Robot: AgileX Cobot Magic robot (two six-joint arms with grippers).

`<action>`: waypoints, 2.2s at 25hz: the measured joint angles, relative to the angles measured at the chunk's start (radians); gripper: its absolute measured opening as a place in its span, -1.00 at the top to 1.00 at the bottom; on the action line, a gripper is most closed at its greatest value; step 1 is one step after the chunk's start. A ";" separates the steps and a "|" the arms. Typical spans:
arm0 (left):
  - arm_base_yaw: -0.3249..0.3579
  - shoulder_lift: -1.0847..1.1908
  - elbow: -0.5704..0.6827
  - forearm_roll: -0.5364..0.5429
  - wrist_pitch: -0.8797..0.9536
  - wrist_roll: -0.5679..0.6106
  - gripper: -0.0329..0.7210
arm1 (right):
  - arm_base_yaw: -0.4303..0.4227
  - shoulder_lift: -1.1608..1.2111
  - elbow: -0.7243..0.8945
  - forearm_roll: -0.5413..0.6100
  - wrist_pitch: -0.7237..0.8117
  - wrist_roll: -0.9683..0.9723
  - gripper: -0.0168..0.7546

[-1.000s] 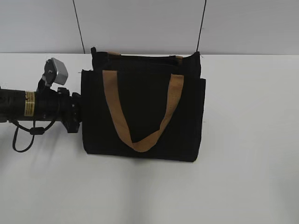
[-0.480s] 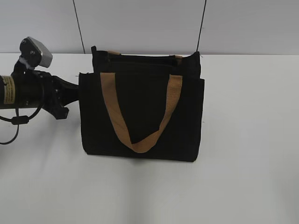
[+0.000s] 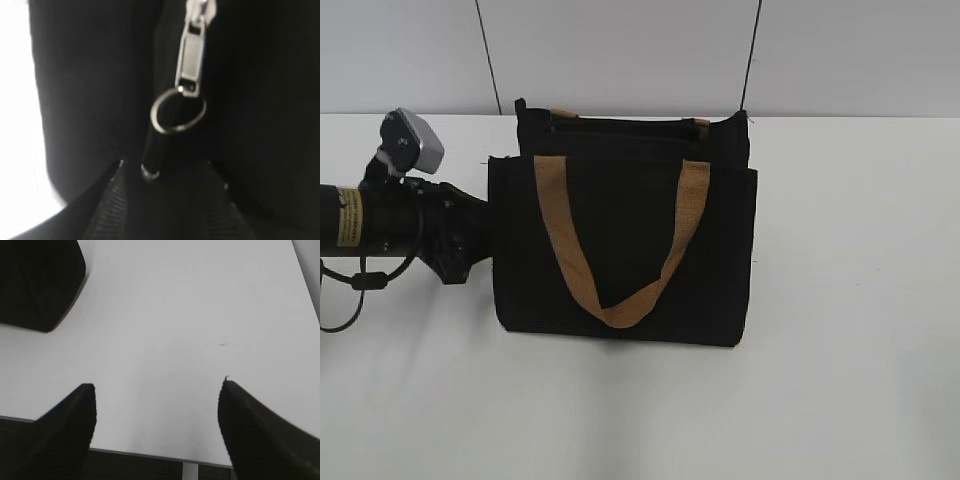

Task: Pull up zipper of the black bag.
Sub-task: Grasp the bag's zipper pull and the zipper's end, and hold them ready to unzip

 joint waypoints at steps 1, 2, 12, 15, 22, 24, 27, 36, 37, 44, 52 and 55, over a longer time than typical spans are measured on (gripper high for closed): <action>0.000 0.020 -0.005 0.001 -0.017 0.000 0.05 | 0.000 0.000 0.000 0.000 0.000 0.000 -0.54; 0.000 0.038 -0.013 0.003 -0.040 0.000 -0.05 | 0.000 0.000 0.000 0.000 0.000 0.000 -0.54; -0.010 0.184 -0.134 0.010 -0.204 0.000 0.08 | 0.000 0.000 0.000 0.000 0.000 0.000 -0.54; -0.016 0.198 -0.138 0.010 -0.204 0.000 0.38 | 0.000 0.000 0.000 0.000 0.000 0.000 -0.54; -0.020 0.207 -0.138 -0.006 -0.211 0.000 0.92 | 0.000 0.000 0.000 0.000 0.000 0.000 -0.54; -0.020 0.205 -0.138 -0.001 -0.205 -0.006 0.92 | 0.000 0.000 0.000 0.000 0.000 0.000 -0.54; -0.020 0.176 -0.123 0.002 -0.188 -0.012 0.92 | 0.000 0.000 0.000 0.000 0.000 0.000 -0.54; 0.033 0.116 -0.039 0.028 -0.184 -0.012 0.92 | 0.000 0.000 0.000 0.000 0.000 0.000 -0.54; 0.033 0.112 -0.039 0.028 -0.184 -0.012 0.92 | 0.000 0.000 0.000 0.000 0.000 0.000 -0.54; 0.033 0.030 -0.038 0.030 -0.118 -0.012 0.92 | 0.000 0.000 0.000 0.000 0.000 0.000 -0.54; 0.033 -0.090 -0.038 0.053 -0.043 -0.083 0.92 | 0.000 0.000 0.000 0.000 0.000 0.000 -0.54; 0.033 -0.159 -0.038 0.090 -0.004 -0.130 0.92 | 0.000 0.000 0.000 0.000 0.000 0.000 -0.54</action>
